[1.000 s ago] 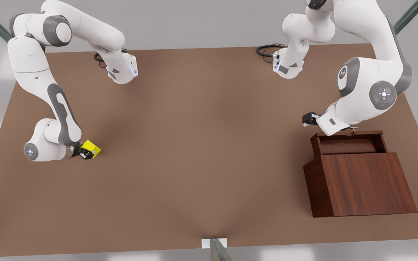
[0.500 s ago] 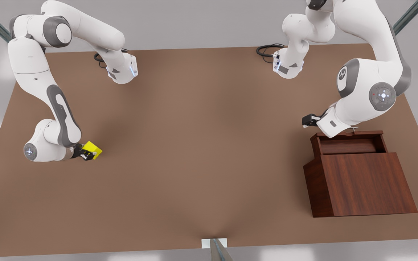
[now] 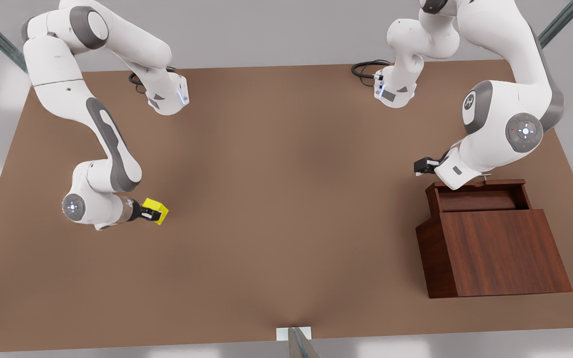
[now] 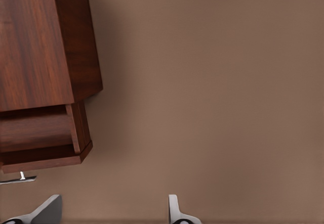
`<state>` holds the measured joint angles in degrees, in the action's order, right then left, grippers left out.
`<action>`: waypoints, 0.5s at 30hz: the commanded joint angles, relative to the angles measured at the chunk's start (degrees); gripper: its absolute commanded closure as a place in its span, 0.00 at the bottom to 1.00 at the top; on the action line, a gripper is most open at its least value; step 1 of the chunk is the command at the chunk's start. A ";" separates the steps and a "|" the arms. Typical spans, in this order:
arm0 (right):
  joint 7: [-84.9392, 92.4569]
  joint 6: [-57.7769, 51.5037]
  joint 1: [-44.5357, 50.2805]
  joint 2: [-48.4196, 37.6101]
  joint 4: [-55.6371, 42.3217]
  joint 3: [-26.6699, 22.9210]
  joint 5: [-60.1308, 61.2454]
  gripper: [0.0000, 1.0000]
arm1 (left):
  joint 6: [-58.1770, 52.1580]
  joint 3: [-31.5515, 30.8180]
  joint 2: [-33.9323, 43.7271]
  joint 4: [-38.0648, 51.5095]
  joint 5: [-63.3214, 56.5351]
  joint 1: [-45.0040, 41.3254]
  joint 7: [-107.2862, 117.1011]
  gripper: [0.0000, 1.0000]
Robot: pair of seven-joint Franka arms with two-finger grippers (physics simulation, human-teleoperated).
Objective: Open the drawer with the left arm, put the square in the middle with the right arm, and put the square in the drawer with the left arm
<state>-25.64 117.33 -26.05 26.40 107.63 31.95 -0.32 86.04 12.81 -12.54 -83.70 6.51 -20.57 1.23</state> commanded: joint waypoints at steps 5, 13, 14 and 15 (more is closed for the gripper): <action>-39.47 -4.22 13.91 0.23 -5.94 4.35 1.73 0.27 | 0.01 0.03 0.06 0.03 -0.01 0.00 1.50 0.00; -78.06 3.96 35.09 10.07 -14.37 3.38 1.99 0.28 | 0.01 0.03 -0.11 0.03 -0.01 0.18 1.41 0.00; -82.89 4.05 38.87 11.74 -17.36 1.37 1.99 0.28 | 0.01 0.03 -0.11 0.03 0.08 0.26 1.41 0.00; -87.64 3.96 43.44 14.81 -22.19 -1.01 1.91 0.28 | 0.01 0.03 -0.11 0.03 0.08 0.26 1.41 0.00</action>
<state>-59.37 119.57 15.10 40.19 87.19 32.00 1.92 86.04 12.81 -12.71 -83.70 6.58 -20.32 2.03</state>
